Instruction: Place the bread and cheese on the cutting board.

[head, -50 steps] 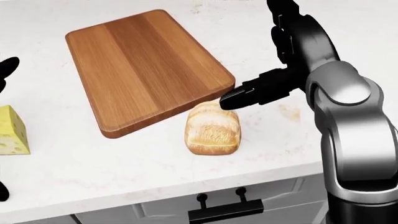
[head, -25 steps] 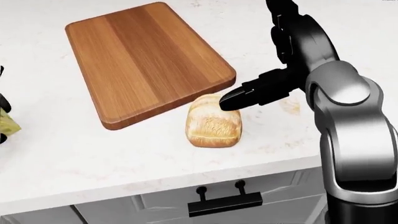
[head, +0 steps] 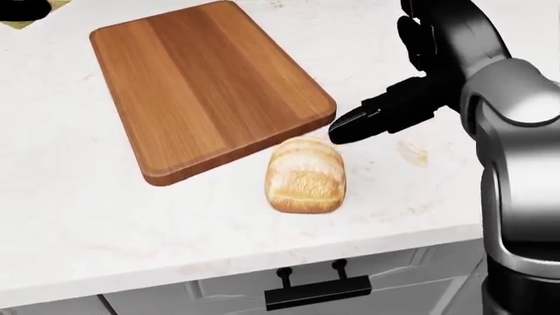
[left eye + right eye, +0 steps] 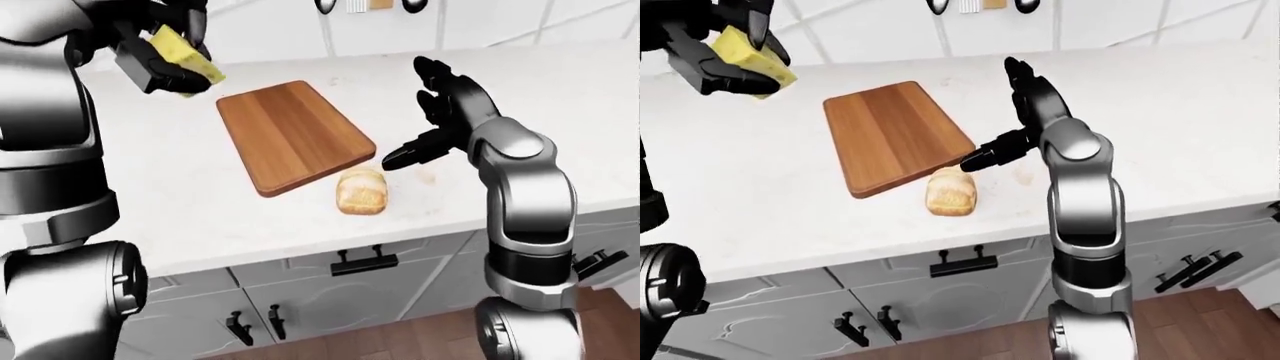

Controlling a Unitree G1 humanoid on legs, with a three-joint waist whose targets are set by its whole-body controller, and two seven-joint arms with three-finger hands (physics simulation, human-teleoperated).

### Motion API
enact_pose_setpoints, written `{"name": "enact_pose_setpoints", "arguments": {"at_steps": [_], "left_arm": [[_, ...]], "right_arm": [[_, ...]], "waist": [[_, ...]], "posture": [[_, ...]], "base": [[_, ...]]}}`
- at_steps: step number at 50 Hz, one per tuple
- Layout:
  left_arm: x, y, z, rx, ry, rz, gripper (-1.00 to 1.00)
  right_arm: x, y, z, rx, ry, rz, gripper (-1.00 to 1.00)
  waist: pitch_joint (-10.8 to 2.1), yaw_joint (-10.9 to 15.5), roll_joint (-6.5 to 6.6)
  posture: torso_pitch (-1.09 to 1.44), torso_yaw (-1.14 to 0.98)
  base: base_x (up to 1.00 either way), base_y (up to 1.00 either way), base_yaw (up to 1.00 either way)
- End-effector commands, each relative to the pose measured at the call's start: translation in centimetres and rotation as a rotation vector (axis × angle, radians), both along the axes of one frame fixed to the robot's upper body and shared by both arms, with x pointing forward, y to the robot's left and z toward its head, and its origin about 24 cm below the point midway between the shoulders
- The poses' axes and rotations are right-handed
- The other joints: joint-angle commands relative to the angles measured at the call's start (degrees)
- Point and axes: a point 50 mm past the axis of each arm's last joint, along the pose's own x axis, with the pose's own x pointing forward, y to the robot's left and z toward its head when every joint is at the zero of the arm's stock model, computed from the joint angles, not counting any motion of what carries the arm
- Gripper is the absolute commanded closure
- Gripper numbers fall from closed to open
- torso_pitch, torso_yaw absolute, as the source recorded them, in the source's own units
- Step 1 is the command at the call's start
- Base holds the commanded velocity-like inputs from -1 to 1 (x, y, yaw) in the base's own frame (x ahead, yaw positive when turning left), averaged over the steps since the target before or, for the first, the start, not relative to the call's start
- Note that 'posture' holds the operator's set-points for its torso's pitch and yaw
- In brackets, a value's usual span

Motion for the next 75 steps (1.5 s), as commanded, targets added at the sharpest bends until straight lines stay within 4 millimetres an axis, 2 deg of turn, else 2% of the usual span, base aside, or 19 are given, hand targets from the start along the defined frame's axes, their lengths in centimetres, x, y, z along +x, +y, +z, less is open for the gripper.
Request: {"name": "enact_pose_setpoints", "arguments": {"at_steps": [1,4,8,14,21,26,36,48,54,55,56,66,70,72,75], "left_arm": [[-1.2,-0.4,2.6,0.024,-0.088,0.004,1.00],[-1.1,-1.3,4.6,0.014,-0.113,0.000,0.99],[-0.9,-2.3,5.9,-0.003,-0.133,-0.012,0.99],[-0.9,-3.4,6.5,-0.013,-0.147,-0.026,1.00],[-0.7,-3.8,6.3,-0.024,-0.143,-0.030,0.99],[-0.5,-4.0,6.0,-0.028,-0.139,-0.034,0.99],[-0.4,-4.0,5.3,-0.036,-0.124,-0.037,1.00],[-0.4,-4.2,5.1,-0.041,-0.125,-0.043,1.00],[-0.4,-4.1,5.1,-0.045,-0.122,-0.042,1.00],[-0.4,-4.1,5.1,-0.042,-0.122,-0.044,1.00],[-0.4,-4.1,5.2,-0.046,-0.124,-0.042,1.00],[-0.6,-3.8,5.1,-0.053,-0.133,-0.037,1.00],[-0.5,-3.7,4.9,-0.055,-0.132,-0.038,1.00],[-0.5,-3.7,4.7,-0.056,-0.131,-0.037,1.00],[-0.5,-3.7,4.9,-0.061,-0.132,-0.036,1.00]], "right_arm": [[-0.6,-0.1,1.7,-0.024,-0.078,0.005,-1.00],[-1.0,0.2,1.7,-0.039,-0.065,0.037,-1.00],[-1.8,-0.1,2.2,-0.089,-0.046,0.064,-1.00],[-4.1,0.1,2.6,-0.197,-0.033,0.124,-1.00],[-5.9,0.4,0.3,-0.210,0.032,0.172,-1.00],[-6.8,1.6,-1.0,-0.244,0.055,0.216,-1.00],[-6.7,3.3,-2.8,-0.227,0.083,0.250,-1.00],[-6.5,4.7,-3.2,-0.208,0.075,0.268,-1.00],[-6.5,4.6,-3.5,-0.211,0.077,0.269,-1.00],[-6.5,4.5,-3.5,-0.210,0.075,0.266,-0.86],[-6.5,4.5,-3.6,-0.211,0.077,0.266,-0.99],[-6.6,4.5,-4.2,-0.210,0.084,0.268,-1.00],[-6.5,4.6,-4.2,-0.216,0.084,0.269,-0.62],[-6.5,4.6,-4.2,-0.215,0.084,0.269,-0.68],[-6.5,4.6,-3.8,-0.215,0.081,0.268,-0.65]], "waist": [[-1.98,0.06,0.12],[-1.74,0.09,-0.18],[-1.59,0.00,-0.67],[-1.16,0.14,-0.79],[-1.05,-0.04,-1.04],[-1.11,-0.10,-0.81],[-1.22,-0.46,-0.16],[-1.43,-0.59,0.37],[-1.45,-0.61,0.49],[-1.45,-0.60,0.50],[-1.47,-0.59,0.52],[-1.54,-0.67,0.59],[-1.59,-0.73,0.63],[-1.59,-0.73,0.63],[-1.61,-0.73,0.66]], "posture": [[0.00,0.00],[0.00,0.00],[0.00,0.00],[0.00,0.00],[0.00,0.00],[0.00,0.00],[0.00,0.00],[0.00,0.00],[0.00,0.00],[0.00,0.00],[0.00,0.00],[0.00,0.00],[0.00,0.00],[0.00,0.00],[0.00,0.00]], "base": [[0.00,0.00,0.00],[0.00,0.00,0.00],[0.00,0.00,0.00],[0.00,0.00,0.00],[0.00,0.00,0.00],[0.00,0.00,0.00],[0.00,0.00,0.00],[0.00,0.00,0.00],[0.00,0.00,0.00],[0.00,0.00,0.00],[0.00,0.00,0.00],[0.00,0.00,0.00],[0.00,0.00,0.00],[0.00,0.00,0.00],[0.00,0.00,0.00]]}}
